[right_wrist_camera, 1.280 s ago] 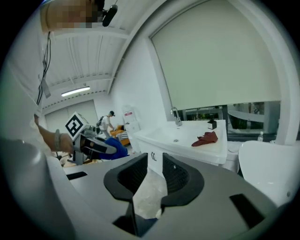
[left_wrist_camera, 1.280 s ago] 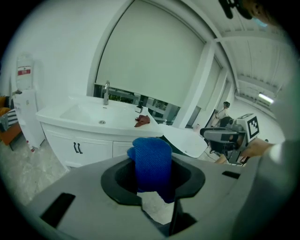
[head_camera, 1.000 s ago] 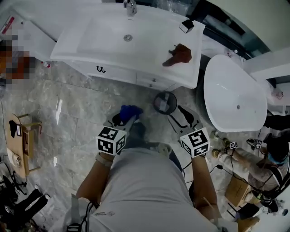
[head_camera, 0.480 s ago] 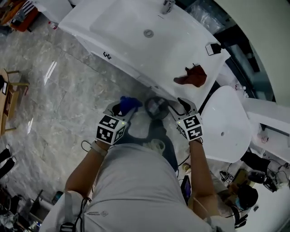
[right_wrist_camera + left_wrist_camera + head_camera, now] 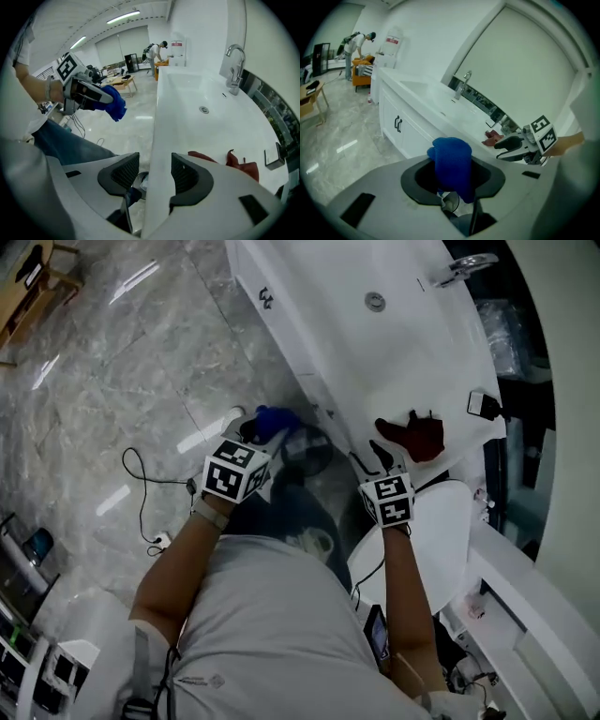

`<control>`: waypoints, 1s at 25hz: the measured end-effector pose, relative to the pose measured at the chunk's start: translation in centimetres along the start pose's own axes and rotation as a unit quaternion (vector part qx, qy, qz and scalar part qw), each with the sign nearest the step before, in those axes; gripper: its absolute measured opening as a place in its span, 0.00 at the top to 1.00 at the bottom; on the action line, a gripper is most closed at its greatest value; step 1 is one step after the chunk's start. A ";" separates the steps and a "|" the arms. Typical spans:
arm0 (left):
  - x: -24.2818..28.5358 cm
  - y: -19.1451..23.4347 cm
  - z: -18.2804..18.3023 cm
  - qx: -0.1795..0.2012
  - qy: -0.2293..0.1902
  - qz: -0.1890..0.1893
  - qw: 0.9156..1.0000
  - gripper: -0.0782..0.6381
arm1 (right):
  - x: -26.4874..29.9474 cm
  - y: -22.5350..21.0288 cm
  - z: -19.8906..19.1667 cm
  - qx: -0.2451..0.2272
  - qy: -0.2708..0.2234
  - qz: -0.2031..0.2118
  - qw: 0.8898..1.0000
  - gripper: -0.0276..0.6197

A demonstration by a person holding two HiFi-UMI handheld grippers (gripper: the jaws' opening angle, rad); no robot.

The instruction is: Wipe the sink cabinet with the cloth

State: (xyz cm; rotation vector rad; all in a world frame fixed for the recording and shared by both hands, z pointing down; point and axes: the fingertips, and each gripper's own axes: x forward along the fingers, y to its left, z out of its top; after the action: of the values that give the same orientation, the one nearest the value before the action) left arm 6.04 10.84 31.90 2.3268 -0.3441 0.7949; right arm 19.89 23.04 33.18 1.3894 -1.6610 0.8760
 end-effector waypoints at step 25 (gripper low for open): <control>18.8 4.8 -3.0 -0.073 -0.073 -0.018 0.994 0.72 | 6.2 -0.9 3.4 -0.203 0.207 -0.015 0.957 0.59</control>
State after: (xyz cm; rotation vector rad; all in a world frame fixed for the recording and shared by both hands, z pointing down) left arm 17.37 8.51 47.78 2.2519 -0.4095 0.5643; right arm 19.68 17.12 37.20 0.8758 -1.3916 0.6983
